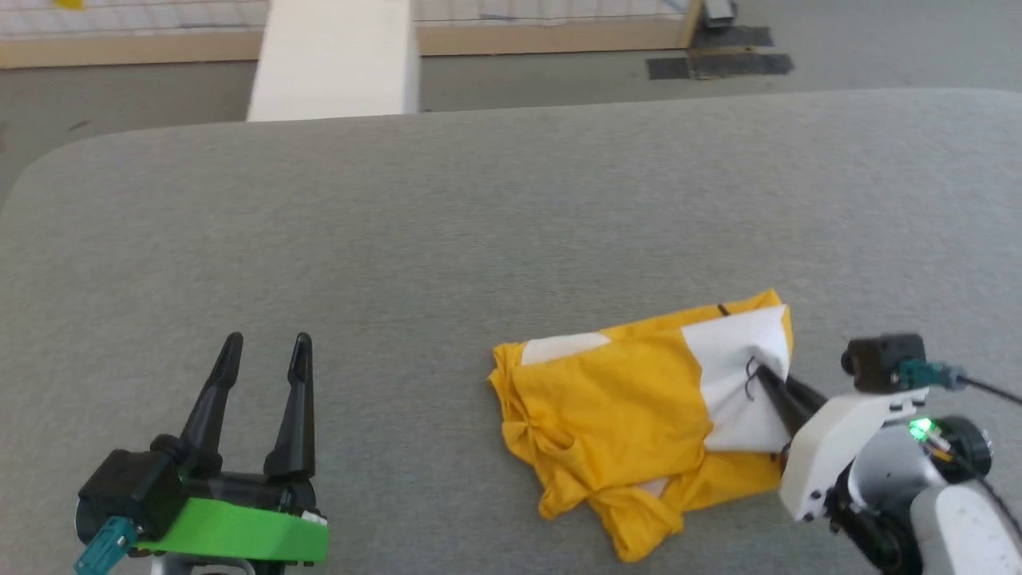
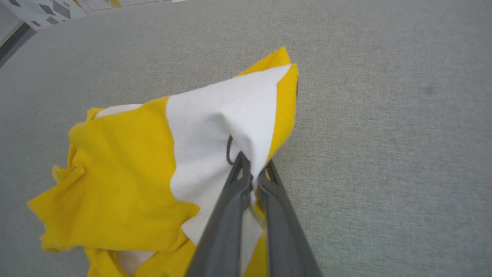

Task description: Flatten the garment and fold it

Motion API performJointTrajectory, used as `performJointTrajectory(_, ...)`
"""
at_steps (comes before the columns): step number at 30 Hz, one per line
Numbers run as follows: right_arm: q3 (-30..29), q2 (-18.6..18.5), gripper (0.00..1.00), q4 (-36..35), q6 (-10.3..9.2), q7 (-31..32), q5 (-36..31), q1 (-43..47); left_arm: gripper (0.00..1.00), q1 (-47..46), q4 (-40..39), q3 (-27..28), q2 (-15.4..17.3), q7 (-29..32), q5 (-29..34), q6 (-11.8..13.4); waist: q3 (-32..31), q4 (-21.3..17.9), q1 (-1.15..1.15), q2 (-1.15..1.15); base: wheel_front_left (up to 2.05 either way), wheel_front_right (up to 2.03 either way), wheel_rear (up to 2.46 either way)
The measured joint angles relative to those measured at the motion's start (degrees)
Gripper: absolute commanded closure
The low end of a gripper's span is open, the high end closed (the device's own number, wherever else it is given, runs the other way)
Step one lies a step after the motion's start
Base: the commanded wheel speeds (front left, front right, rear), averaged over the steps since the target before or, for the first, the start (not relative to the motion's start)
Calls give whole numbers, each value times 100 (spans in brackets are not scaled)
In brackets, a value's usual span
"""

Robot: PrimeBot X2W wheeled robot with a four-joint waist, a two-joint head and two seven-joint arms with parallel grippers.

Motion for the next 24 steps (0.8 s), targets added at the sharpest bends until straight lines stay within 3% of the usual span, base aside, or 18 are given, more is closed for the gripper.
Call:
performJointTrajectory(12,168,-914,100,-47,0,415,-211,-1135,0,-163,-270,57,279,171,57,5,276,-909,0,0,0,0,0)
performJointTrajectory(24,-91,-1667,100,-142,0,569,-363,-2312,0,-716,-889,341,780,510,255,33,1167,-1495,0,0,0,0,0)
